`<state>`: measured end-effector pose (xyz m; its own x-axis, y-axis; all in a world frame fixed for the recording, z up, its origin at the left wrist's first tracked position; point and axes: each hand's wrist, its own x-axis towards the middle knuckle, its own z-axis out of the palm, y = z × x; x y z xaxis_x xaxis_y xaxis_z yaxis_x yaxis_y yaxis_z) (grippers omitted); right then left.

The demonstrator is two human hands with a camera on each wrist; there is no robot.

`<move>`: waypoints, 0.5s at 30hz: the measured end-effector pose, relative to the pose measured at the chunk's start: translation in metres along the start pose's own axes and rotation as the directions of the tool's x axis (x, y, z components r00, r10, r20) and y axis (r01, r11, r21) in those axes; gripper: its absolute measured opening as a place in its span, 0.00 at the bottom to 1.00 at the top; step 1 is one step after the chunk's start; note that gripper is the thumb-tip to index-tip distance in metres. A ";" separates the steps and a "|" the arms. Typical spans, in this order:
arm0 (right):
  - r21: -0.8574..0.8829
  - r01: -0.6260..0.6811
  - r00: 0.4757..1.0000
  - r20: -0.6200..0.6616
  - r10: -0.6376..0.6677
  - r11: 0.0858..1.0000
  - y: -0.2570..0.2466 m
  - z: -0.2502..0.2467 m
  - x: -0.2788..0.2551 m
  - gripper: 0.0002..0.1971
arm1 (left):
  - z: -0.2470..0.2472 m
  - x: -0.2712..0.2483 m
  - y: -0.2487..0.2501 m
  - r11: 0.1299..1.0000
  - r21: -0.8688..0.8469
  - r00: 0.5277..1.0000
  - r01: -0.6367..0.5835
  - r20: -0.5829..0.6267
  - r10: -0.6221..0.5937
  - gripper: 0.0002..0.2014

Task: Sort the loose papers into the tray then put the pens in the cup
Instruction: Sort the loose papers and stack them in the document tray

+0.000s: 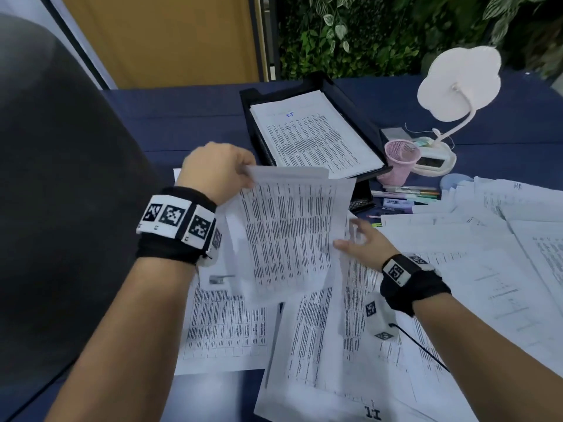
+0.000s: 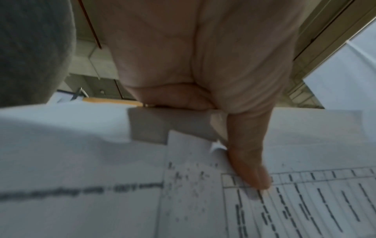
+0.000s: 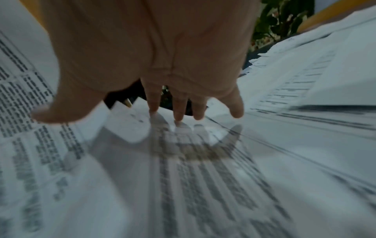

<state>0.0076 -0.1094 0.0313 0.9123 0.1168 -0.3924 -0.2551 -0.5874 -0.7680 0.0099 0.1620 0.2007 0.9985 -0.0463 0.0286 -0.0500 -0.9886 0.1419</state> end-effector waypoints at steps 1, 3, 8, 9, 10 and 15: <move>0.086 0.066 0.998 -0.025 -0.064 0.994 -0.012 -0.003 -0.002 0.40 | -0.008 -0.001 0.002 1.000 -0.005 0.999 -0.017 -0.034 0.016 0.01; 0.182 0.189 0.982 -0.046 -0.184 0.965 -0.035 -0.009 -0.004 0.33 | -0.023 -0.002 0.008 0.998 -0.026 0.992 -0.054 -0.117 0.051 0.02; 0.294 0.356 0.934 -0.148 -0.326 0.887 -0.076 -0.019 -0.002 0.22 | -0.054 -0.004 0.024 0.978 -0.079 0.924 -0.194 -0.350 0.155 0.02; 0.325 0.369 0.928 -0.171 -0.330 0.871 -0.082 -0.022 -0.003 0.20 | -0.058 -0.004 0.026 0.969 -0.110 0.913 -0.222 -0.373 0.167 0.03; 0.356 0.381 0.923 -0.194 -0.331 0.853 -0.085 -0.024 -0.004 0.20 | -0.061 -0.003 0.028 0.960 -0.131 0.905 -0.249 -0.383 0.183 0.04; 0.474 0.352 0.933 -0.242 -0.265 0.807 -0.090 -0.043 -0.012 0.14 | -0.067 -0.005 0.035 0.919 -0.208 0.899 -0.335 -0.363 0.245 0.04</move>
<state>0.0333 -0.0924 0.1266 0.9967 0.0705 -0.0406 -0.0368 -0.0538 -0.9979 0.0016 0.1376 0.2719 0.8774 -0.2320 0.4198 -0.3844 -0.8636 0.3262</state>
